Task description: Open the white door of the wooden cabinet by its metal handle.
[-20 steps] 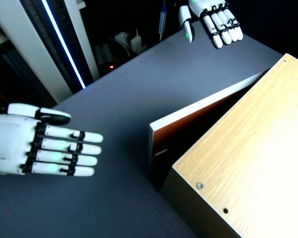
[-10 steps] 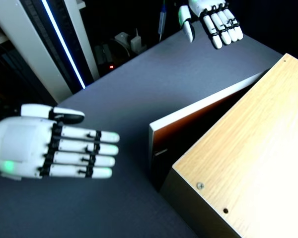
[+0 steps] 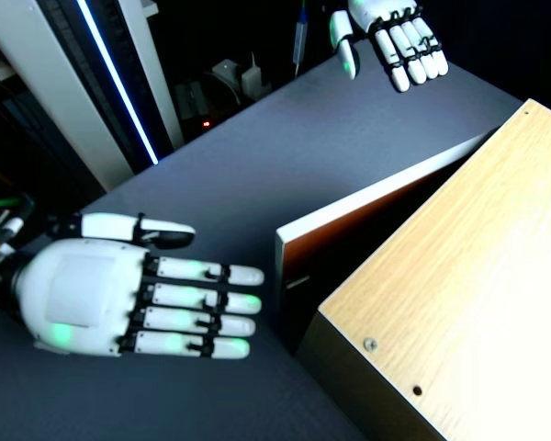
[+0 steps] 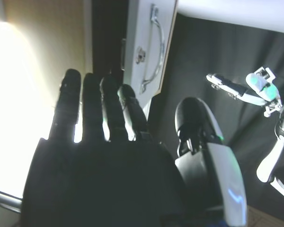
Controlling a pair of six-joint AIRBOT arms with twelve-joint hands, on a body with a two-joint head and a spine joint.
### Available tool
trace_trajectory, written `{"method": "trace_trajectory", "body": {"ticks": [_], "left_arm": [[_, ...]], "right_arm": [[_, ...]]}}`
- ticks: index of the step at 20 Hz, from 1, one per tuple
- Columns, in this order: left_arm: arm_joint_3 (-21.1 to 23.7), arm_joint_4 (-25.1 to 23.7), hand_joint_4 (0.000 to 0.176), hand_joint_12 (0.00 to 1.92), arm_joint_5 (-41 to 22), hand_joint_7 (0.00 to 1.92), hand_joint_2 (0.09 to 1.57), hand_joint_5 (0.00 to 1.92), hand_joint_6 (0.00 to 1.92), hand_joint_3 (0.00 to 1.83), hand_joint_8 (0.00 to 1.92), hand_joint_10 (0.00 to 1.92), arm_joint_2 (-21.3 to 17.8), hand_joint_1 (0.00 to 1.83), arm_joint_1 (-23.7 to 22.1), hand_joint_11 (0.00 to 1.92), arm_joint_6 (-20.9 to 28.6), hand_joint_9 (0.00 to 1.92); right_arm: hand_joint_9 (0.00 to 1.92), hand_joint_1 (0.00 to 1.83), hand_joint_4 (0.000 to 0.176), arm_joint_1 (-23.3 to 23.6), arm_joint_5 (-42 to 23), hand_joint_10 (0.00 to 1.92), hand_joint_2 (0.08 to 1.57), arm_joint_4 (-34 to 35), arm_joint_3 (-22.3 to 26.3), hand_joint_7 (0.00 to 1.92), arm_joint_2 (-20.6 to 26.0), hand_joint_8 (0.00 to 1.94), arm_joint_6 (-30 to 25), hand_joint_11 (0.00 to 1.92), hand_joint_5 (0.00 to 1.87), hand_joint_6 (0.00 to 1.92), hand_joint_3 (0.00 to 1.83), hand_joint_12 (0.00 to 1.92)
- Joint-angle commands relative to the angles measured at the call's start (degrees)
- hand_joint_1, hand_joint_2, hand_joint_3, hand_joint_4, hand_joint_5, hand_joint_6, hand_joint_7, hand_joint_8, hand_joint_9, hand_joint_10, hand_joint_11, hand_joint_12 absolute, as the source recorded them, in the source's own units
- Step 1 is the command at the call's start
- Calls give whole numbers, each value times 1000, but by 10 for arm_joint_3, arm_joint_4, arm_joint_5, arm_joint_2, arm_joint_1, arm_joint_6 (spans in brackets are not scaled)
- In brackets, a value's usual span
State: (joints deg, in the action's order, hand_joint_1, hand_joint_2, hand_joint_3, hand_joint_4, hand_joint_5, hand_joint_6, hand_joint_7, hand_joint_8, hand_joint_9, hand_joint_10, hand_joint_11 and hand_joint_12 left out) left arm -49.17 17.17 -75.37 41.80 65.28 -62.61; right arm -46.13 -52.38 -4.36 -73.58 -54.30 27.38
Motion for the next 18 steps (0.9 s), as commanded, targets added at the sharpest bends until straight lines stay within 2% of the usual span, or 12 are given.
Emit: {"method": "trace_trajectory", "body": {"ticks": [1,3,10,16,18], "left_arm": [[-2,1,0,124,-69,72,1567,138,0,37,0,0,-2,0,-4,21,2,48],[-2,0,0,122,-69,72,1571,137,0,35,1,1,-1,0,-4,22,3,48],[-2,0,0,115,-68,74,1571,141,3,25,3,2,-1,0,-4,25,3,48],[-2,2,0,115,-70,86,1571,151,5,22,6,5,-1,0,6,38,13,61],[-2,3,0,111,-71,79,1571,144,1,41,1,2,-1,0,6,36,14,56]], "right_arm": [[0,0,0,10,-54,0,1373,16,-4,0,1,0,5,0,0,0,0,0],[0,0,4,18,-44,0,1353,15,-6,0,1,0,13,0,0,0,0,0],[0,0,0,51,-32,0,1357,-4,-15,0,-11,0,16,0,0,0,0,0],[0,0,0,52,-52,0,1344,-18,3,0,-5,0,16,0,0,0,0,0],[0,0,0,50,-63,0,1391,-22,14,0,1,0,16,0,6,3,10,0]]}}
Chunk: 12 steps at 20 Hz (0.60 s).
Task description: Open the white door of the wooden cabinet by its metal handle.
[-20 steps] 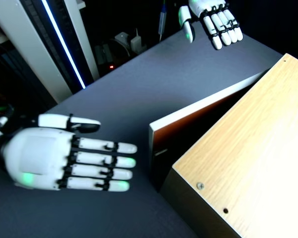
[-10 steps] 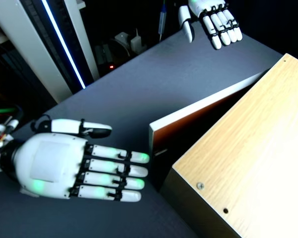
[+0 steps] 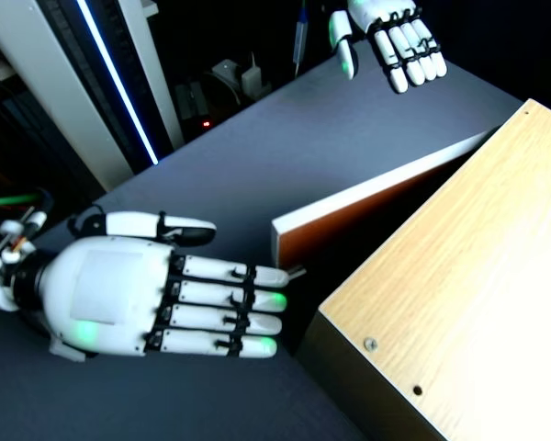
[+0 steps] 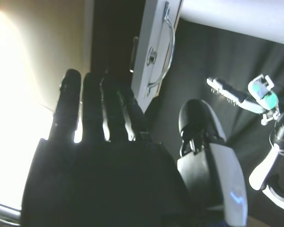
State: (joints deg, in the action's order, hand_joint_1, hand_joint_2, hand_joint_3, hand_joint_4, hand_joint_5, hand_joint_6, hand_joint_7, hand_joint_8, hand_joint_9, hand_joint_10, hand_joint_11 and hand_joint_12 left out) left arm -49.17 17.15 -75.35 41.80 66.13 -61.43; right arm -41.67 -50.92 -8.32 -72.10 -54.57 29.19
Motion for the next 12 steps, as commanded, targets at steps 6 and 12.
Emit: {"method": "trace_trajectory", "body": {"ticks": [6,12], "left_arm": [[-2,4,0,103,-73,72,1560,137,0,27,2,1,-1,0,0,34,2,50],[-3,6,0,99,-74,83,1571,150,3,52,3,3,-1,0,2,42,2,59]], "right_arm": [[0,0,0,0,-103,0,1499,2,15,0,4,0,-4,0,17,1,13,0],[0,0,0,-1,-112,0,1499,-22,24,0,4,0,-15,19,19,6,6,7]]}}
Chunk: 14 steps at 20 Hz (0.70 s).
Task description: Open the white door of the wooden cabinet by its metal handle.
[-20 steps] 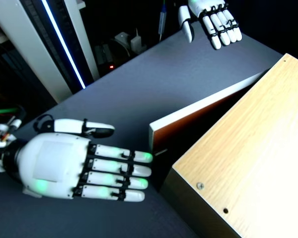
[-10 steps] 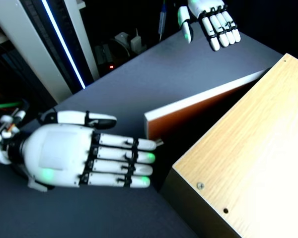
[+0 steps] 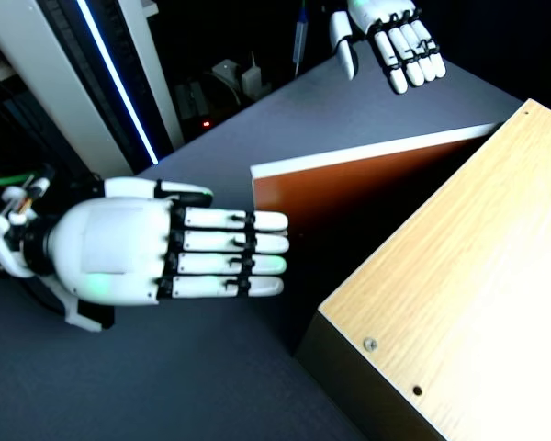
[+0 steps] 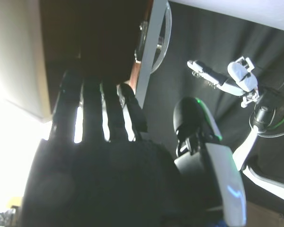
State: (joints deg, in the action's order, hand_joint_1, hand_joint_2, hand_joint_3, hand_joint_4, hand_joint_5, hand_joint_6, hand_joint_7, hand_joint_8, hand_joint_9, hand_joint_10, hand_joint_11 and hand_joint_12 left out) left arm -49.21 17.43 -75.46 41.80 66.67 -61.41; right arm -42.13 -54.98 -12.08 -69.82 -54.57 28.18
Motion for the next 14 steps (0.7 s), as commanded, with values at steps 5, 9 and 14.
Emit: {"method": "trace_trajectory", "body": {"ticks": [5,9,14], "left_arm": [[-3,5,0,98,-73,83,1571,152,3,45,2,2,-2,0,-1,47,2,59],[-3,8,0,106,-77,92,1571,157,2,41,3,7,-2,0,4,80,5,84],[-2,8,0,102,-77,95,1571,152,2,48,2,4,-2,0,4,92,6,95]], "right_arm": [[0,0,0,3,-75,0,1438,-8,7,0,4,0,-19,43,16,5,0,18],[0,0,0,3,-75,0,1384,-24,10,0,4,0,-31,8,0,0,0,1],[0,0,0,3,-76,0,1425,-57,17,3,4,1,-47,16,40,13,13,7]]}}
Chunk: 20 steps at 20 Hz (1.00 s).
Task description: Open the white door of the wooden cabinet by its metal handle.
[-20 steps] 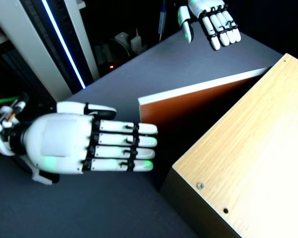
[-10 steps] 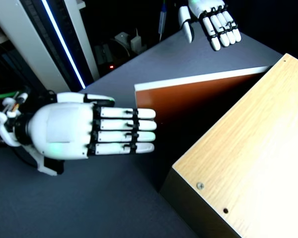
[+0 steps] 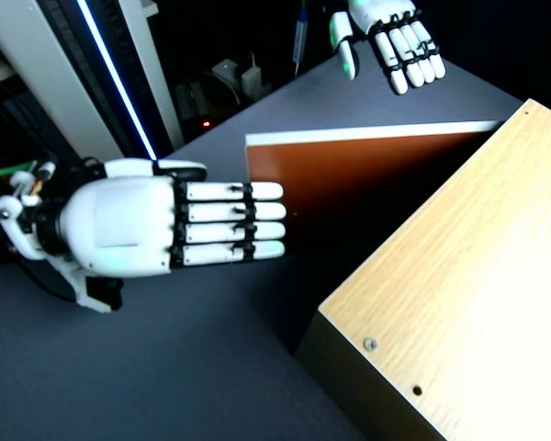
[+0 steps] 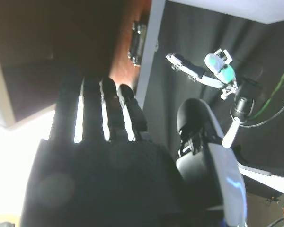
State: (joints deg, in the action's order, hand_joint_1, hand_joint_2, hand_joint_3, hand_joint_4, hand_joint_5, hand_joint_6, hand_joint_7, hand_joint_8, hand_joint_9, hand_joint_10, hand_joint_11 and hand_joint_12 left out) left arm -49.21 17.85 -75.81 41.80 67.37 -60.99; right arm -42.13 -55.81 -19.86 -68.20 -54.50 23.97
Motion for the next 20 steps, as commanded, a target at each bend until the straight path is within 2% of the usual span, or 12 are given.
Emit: {"method": "trace_trajectory", "body": {"ticks": [1,5,6,10,14,20], "left_arm": [[-3,4,0,99,-74,94,1571,155,3,49,1,2,-2,0,-3,87,2,90],[-3,6,0,90,-76,81,1571,134,0,31,0,3,-2,0,-3,80,3,80],[-3,6,0,92,-76,85,1571,132,0,32,2,5,-2,0,-3,86,4,87],[-3,7,0,92,-76,100,1571,138,2,31,6,7,-1,0,-3,99,4,97],[-3,7,0,86,-76,78,1567,120,0,33,0,0,-1,0,-3,97,4,86],[-3,7,0,90,-72,109,1548,152,9,13,11,13,2,0,-3,125,4,123]], "right_arm": [[0,0,0,3,-68,0,1431,14,2,13,3,5,-7,32,40,11,14,13],[0,0,0,4,-69,0,1448,-13,10,0,0,0,-12,49,20,0,15,20],[0,0,0,4,-69,0,1443,-17,10,0,-2,0,-13,131,16,0,11,55],[0,0,0,12,-66,0,1480,-42,9,0,-15,0,-20,9,28,4,21,3],[32,13,0,30,-64,8,1505,-68,4,88,-34,11,-32,11,115,5,0,4],[2,0,0,49,-54,1,1483,-94,-1,45,-56,0,-40,25,67,0,0,9]]}}
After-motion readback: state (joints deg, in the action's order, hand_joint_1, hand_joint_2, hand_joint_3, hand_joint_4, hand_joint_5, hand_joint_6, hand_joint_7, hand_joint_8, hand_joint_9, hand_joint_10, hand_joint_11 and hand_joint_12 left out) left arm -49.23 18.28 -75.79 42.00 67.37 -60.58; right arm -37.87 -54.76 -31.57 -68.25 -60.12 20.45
